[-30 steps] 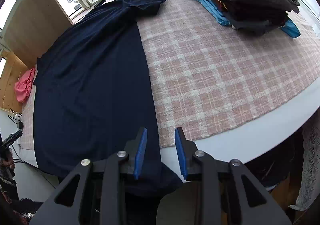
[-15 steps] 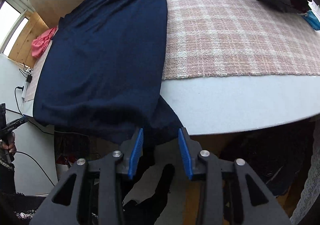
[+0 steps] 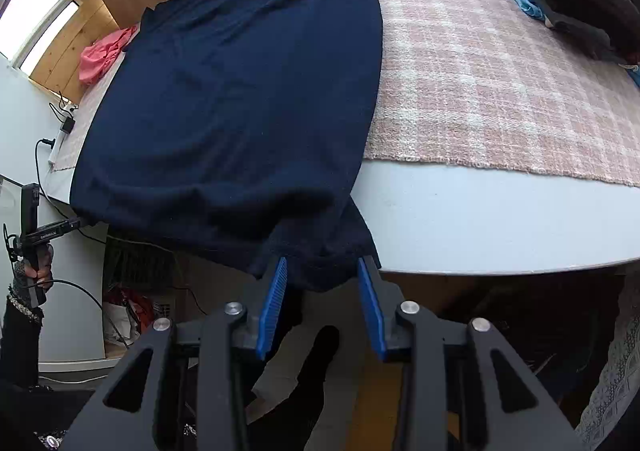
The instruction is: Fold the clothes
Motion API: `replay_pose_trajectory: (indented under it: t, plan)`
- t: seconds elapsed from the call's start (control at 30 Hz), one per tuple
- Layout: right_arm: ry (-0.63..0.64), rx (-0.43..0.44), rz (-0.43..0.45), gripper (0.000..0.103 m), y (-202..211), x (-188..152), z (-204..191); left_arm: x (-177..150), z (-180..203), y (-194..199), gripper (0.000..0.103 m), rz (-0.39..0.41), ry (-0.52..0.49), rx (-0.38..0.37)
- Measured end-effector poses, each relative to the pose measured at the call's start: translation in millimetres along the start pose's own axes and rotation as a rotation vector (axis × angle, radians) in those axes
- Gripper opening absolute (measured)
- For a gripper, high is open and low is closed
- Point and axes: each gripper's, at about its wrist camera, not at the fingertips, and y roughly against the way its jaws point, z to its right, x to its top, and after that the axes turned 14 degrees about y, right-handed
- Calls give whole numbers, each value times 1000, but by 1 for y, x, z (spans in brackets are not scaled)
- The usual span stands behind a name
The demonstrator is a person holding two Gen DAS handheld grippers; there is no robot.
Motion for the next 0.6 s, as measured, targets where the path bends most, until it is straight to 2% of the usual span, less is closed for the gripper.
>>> replay_pose_trajectory:
  t: [0.1, 0.3, 0.5, 0.57, 0.6]
  plan:
    - [-30, 2, 26, 36, 12, -6, 8, -6, 1, 15, 2, 1, -7, -9]
    - [-63, 23, 70, 36, 26, -19, 22, -18, 8, 87, 2, 66, -49, -55]
    - [58, 39, 88, 36, 8, -6, 2, -15, 23, 118, 2, 104, -107, -25]
    - [98, 14, 49, 36, -4, -2, -7, -19, 32, 117, 2, 100, -102, -24]
    - [96, 27, 25, 34, -9, -1, -8, -16, 32, 122, 2, 106, -111, -23]
